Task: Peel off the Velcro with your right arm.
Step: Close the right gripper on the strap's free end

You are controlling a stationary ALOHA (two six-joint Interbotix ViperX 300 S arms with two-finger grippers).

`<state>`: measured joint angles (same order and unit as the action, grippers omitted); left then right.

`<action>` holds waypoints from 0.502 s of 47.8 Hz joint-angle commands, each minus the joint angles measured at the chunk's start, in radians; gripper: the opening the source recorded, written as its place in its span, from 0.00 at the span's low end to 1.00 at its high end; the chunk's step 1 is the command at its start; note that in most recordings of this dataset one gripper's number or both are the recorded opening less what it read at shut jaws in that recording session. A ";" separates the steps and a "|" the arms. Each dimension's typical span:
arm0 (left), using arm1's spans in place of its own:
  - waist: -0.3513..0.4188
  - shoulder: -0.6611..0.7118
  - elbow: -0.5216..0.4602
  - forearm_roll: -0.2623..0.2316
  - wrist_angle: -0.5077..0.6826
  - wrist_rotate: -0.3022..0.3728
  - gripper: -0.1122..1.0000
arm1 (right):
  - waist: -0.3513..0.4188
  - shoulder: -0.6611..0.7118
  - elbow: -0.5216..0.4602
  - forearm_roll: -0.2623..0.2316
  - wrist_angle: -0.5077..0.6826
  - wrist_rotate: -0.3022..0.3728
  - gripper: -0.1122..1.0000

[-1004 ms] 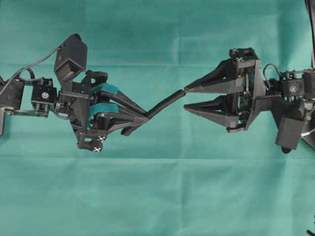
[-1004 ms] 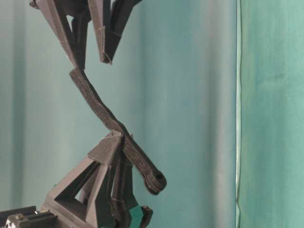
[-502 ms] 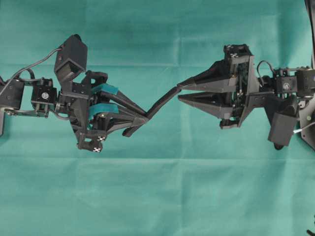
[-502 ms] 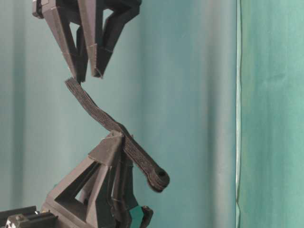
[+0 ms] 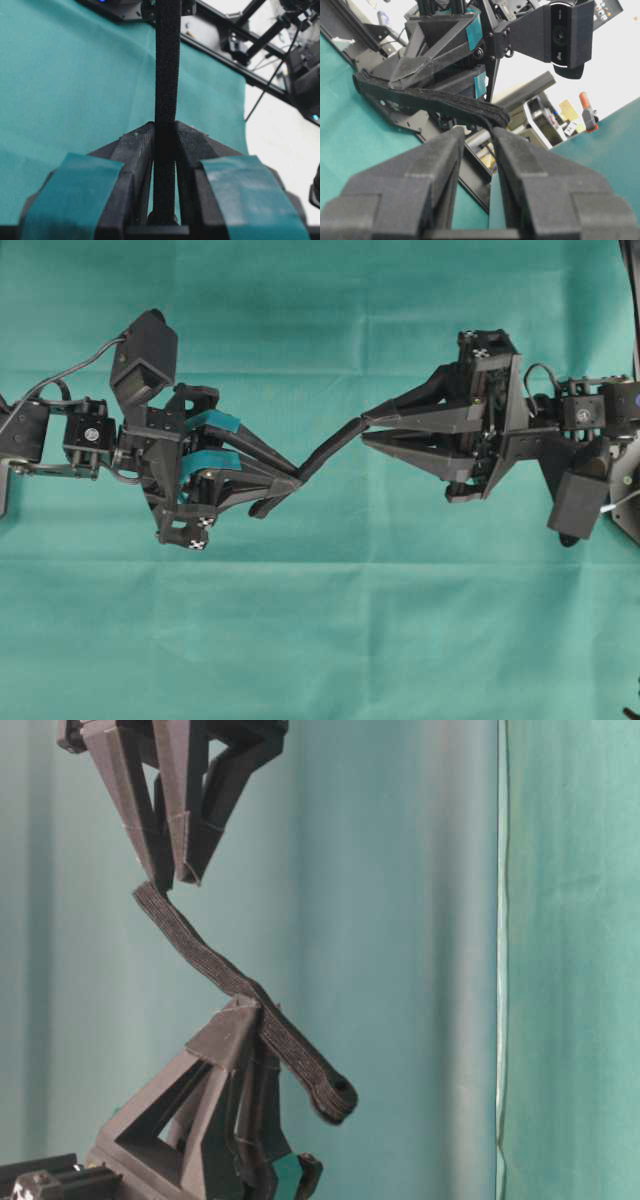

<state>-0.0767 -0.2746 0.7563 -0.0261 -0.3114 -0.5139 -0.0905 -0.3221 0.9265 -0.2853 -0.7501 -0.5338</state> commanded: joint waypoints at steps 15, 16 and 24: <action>0.015 0.008 -0.006 -0.002 -0.009 -0.072 0.20 | 0.009 0.008 -0.017 0.003 -0.017 0.003 0.09; 0.015 0.008 -0.008 -0.002 -0.009 -0.072 0.20 | 0.009 0.008 -0.017 0.003 -0.018 0.003 0.09; 0.015 0.011 -0.008 -0.002 -0.009 -0.074 0.20 | 0.009 0.008 -0.012 0.003 -0.017 0.003 0.03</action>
<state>-0.0690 -0.2562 0.7578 -0.0261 -0.3114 -0.5875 -0.0859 -0.3099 0.9265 -0.2853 -0.7578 -0.5338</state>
